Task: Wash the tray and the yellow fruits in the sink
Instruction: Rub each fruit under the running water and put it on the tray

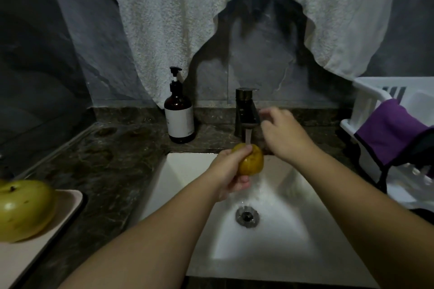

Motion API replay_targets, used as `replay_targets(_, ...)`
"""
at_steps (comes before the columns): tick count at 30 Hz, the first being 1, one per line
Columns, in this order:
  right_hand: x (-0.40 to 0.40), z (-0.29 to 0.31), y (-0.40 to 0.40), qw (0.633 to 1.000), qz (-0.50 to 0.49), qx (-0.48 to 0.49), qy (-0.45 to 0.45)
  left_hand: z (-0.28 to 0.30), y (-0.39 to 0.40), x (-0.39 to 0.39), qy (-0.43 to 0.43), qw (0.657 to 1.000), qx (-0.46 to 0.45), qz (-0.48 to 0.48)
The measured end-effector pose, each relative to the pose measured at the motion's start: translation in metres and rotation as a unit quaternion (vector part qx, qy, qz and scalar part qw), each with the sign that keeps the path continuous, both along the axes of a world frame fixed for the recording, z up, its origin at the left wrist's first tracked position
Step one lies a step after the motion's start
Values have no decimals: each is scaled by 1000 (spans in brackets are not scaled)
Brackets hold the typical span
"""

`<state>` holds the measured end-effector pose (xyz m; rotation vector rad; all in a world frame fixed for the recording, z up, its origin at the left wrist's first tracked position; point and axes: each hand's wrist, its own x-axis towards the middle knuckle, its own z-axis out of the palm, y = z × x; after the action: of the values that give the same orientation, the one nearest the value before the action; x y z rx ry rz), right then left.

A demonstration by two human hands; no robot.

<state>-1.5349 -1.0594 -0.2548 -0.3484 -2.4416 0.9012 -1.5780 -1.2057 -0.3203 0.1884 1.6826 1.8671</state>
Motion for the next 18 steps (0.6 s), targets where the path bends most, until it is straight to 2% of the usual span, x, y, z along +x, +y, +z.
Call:
replay_targets(3, -10, 21, 0, 997, 49, 53, 39, 0, 0, -2, 0, 1000, 4, 0)
replay_targets(7, -27, 43, -2, 983, 84, 164, -23, -1, 1, -3, -16, 1000, 3, 1)
replay_targets(9, -29, 47, -2, 976, 94, 190, -47, -2, 0, -4, -18, 1000, -5, 0)
replay_targets(13, -15, 42, -5, 980, 103, 166, -48, -2, -4, -4, -3, 1000, -22, -12)
replay_targets(17, 18, 15, 0, 991, -7, 86, 101, -2, -5, -3, 38, 994, -102, -8)
replay_targets(18, 24, 5, 1, 992, -24, 82, 92, -3, -5, -3, 53, 991, -126, -6)
